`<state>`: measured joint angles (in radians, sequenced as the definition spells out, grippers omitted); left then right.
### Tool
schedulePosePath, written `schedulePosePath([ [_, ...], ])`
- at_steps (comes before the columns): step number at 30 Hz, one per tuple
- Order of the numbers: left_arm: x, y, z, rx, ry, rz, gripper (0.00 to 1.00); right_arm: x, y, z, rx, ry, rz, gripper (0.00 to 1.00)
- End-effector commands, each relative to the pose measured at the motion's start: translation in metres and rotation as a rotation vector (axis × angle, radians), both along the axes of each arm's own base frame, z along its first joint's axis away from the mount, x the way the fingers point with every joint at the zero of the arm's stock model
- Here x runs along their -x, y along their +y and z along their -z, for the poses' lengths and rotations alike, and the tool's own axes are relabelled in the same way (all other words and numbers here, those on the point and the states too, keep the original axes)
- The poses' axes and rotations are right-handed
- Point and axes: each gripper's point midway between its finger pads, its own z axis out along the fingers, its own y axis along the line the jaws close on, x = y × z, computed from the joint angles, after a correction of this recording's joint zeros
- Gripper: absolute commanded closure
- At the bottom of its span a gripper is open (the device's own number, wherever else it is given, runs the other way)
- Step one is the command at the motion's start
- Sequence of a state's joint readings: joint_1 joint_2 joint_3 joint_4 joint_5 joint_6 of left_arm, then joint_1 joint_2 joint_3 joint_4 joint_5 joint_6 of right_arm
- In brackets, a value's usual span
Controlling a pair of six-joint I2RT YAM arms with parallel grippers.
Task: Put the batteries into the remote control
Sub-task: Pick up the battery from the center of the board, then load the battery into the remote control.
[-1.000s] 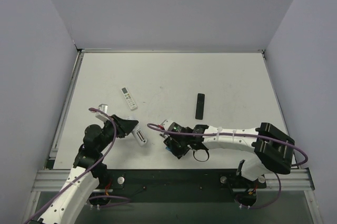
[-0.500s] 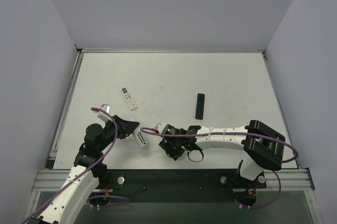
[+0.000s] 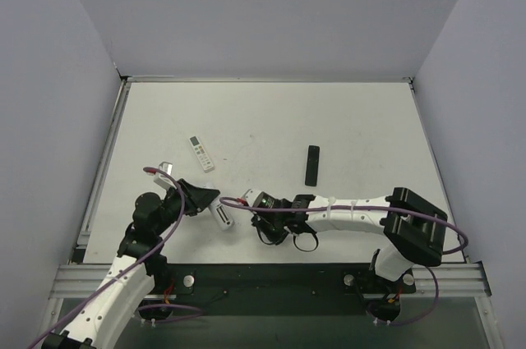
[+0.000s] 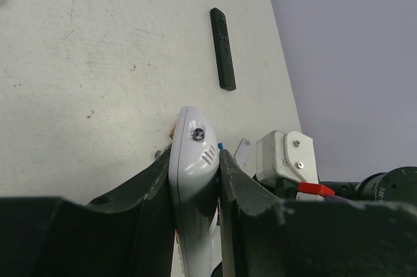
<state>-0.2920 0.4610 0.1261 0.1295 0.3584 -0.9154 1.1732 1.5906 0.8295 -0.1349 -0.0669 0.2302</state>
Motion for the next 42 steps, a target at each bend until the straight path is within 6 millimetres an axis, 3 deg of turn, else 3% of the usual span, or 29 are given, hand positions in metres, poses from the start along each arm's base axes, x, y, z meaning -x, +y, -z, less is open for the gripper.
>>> schedulePosePath([
  [1,-0.004,-0.005,-0.025,0.09,-0.088,0.009,1.0,-0.001,0.003,-0.048,-0.068,-0.032,0.028,1.0],
  [5,-0.005,-0.006,-0.027,0.126,-0.099,0.004,1.0,-0.004,0.02,-0.095,-0.153,-0.034,0.063,1.0],
  [8,-0.005,-0.006,-0.033,0.168,-0.113,-0.002,1.0,0.001,0.023,-0.112,-0.164,-0.002,0.082,1.0],
  [9,-0.005,-0.007,-0.035,0.185,-0.118,-0.003,1.0,0.002,0.032,-0.125,-0.195,0.006,0.078,1.0],
  [16,-0.003,-0.012,-0.054,0.284,-0.176,-0.023,1.0,0.007,0.051,-0.157,-0.208,0.049,0.093,1.0],
  [21,0.0,-0.018,-0.07,0.353,-0.215,-0.018,1.0,0.005,0.05,-0.164,-0.157,0.053,0.11,1.0],
  [22,-0.001,-0.017,-0.062,0.355,-0.199,-0.03,1.0,0.005,0.053,-0.166,-0.157,0.053,0.109,1.0],
  [30,0.002,-0.022,-0.07,0.417,-0.189,-0.023,1.0,0.001,0.059,-0.167,-0.123,0.058,0.11,1.0],
  [42,0.005,-0.022,-0.064,0.432,-0.163,-0.031,1.0,-0.012,0.066,-0.175,-0.093,0.032,0.116,1.0],
])
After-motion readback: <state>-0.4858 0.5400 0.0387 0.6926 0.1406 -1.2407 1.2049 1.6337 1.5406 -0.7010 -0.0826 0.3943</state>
